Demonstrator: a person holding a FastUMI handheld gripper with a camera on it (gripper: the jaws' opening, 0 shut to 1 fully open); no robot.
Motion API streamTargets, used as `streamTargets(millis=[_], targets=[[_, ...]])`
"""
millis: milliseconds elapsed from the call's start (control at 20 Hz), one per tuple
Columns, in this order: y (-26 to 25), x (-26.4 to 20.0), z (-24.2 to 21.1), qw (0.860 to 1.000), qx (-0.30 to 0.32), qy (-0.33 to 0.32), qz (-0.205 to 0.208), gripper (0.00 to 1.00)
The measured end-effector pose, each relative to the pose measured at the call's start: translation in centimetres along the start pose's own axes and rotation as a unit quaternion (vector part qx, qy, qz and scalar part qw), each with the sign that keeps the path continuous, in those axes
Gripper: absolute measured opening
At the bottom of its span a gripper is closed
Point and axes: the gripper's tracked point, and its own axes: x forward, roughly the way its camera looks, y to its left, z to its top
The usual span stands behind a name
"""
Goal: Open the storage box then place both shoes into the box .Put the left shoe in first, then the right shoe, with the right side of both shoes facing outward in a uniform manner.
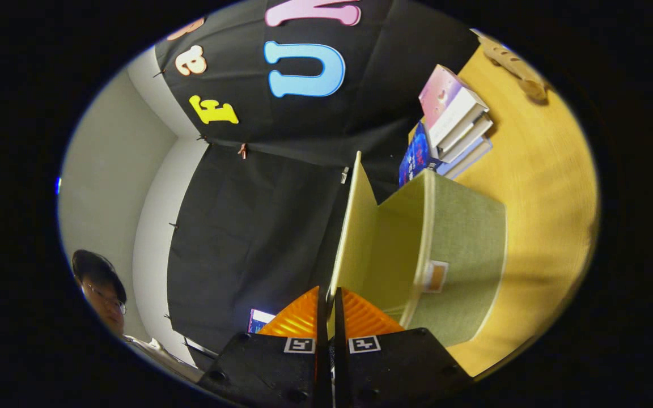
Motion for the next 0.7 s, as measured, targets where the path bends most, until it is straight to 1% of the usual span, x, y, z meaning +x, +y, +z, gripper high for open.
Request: streamTargets(millis=[200, 350, 700], targets=[[4.2, 4.1, -0.3, 0.999, -0.032, 0.013, 0.013, 0.07], [6.3, 7.9, -1.1, 0.999, -0.039, 0.023, 0.023, 0.08], [7.8, 15.2, -4.1, 0.998, -0.032, 0.053, 0.027, 0.08]])
